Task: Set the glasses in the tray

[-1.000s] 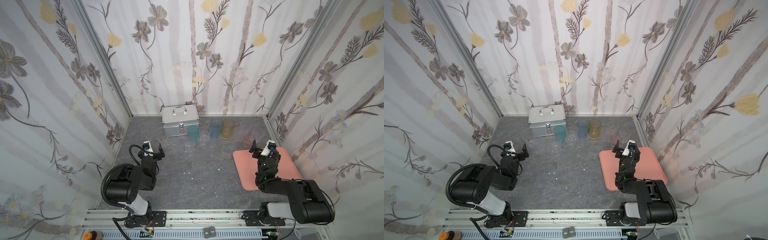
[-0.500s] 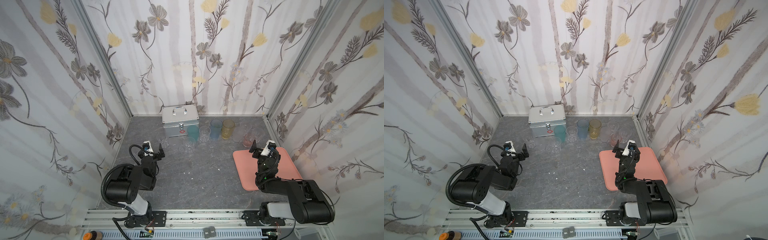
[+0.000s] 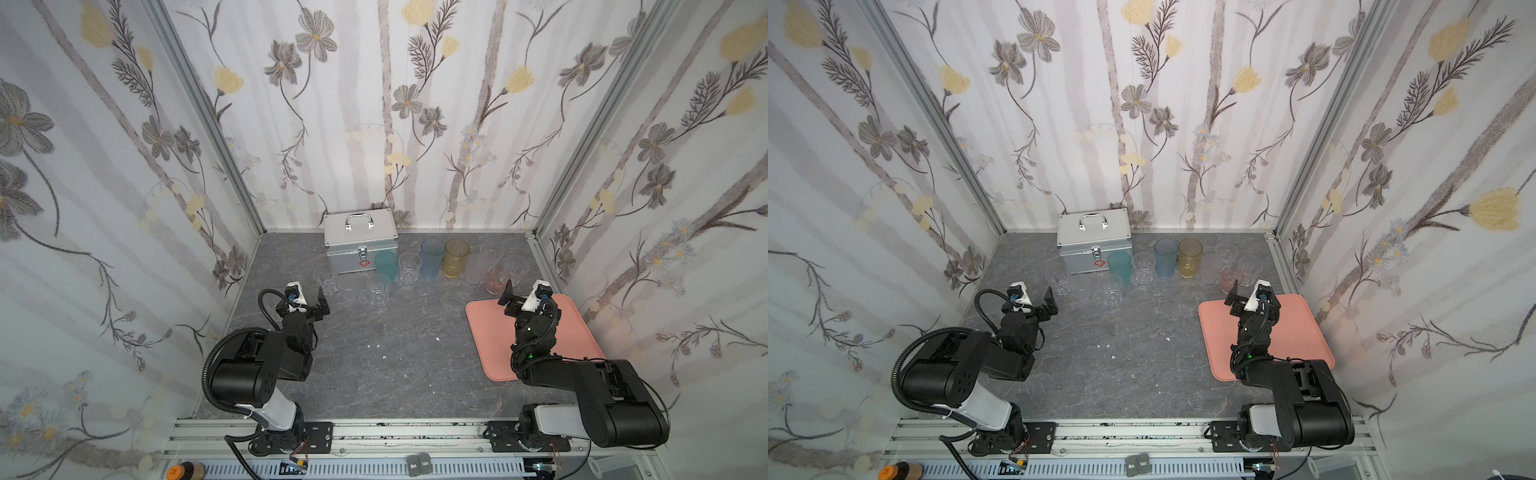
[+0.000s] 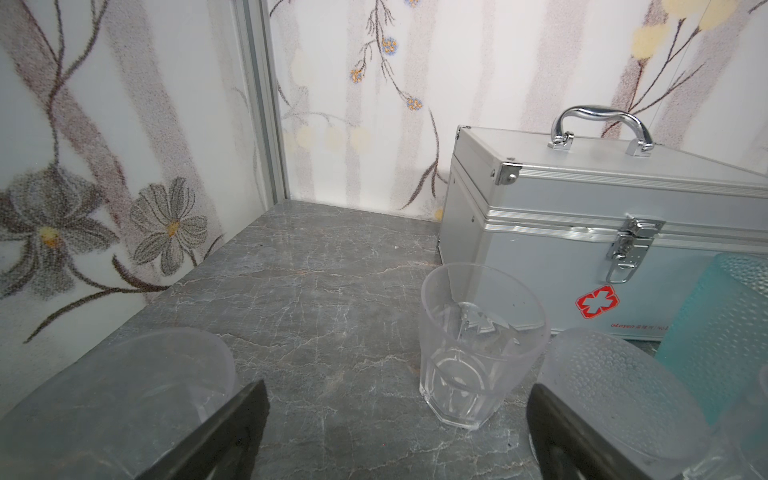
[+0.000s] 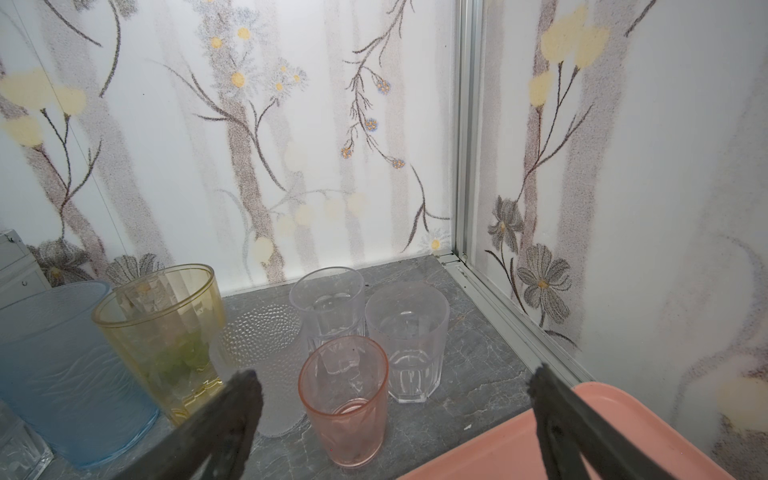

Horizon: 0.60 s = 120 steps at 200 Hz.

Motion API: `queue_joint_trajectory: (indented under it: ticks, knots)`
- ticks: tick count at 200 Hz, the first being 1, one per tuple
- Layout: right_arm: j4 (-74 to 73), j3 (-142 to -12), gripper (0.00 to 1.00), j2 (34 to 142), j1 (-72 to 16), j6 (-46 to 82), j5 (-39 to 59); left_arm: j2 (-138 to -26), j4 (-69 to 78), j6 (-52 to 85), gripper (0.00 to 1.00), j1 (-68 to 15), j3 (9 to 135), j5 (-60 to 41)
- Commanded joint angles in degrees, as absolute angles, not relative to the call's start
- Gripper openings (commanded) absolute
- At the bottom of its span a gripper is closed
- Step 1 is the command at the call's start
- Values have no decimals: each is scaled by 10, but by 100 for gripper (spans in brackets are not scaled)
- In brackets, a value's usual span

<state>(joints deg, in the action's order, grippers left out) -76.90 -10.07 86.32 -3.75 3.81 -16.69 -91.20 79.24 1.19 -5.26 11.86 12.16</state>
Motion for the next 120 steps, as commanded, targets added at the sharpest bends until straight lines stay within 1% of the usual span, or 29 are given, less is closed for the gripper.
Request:
queue_joint_trajectory:
  ticks: [1, 91, 120]
  knots:
    - [-773, -105, 100, 866, -38, 30, -169, -911, 806, 8, 100, -52, 119, 119]
    - [-771, -105, 100, 865, -34, 34, -166, -911, 806, 9, 100, -52, 119, 119]
    - [-770, -106, 100, 864, -33, 34, -163, -911, 807, 25, 100, -49, 120, 153]
